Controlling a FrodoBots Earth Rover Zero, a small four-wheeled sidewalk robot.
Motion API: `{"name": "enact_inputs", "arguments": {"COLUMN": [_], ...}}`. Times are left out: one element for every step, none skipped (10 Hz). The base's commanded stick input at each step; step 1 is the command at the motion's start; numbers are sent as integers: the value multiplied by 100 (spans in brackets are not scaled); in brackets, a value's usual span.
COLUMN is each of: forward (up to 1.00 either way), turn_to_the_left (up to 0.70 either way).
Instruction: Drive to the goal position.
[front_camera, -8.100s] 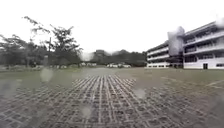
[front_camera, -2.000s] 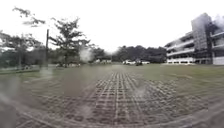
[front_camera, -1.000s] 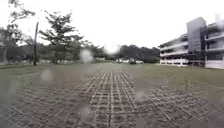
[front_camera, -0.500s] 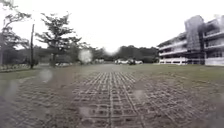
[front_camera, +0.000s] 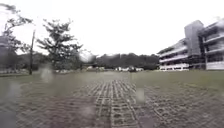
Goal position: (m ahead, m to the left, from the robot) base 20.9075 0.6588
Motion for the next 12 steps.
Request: {"name": "enact_inputs", "arguments": {"forward": [85, 85, 85, 85, 85, 85, 85, 85, 85, 85, 85, 85], "turn_to_the_left": [0, 0, 0, 0, 0, 0, 0, 0, 0, 0, 0, 0]}}
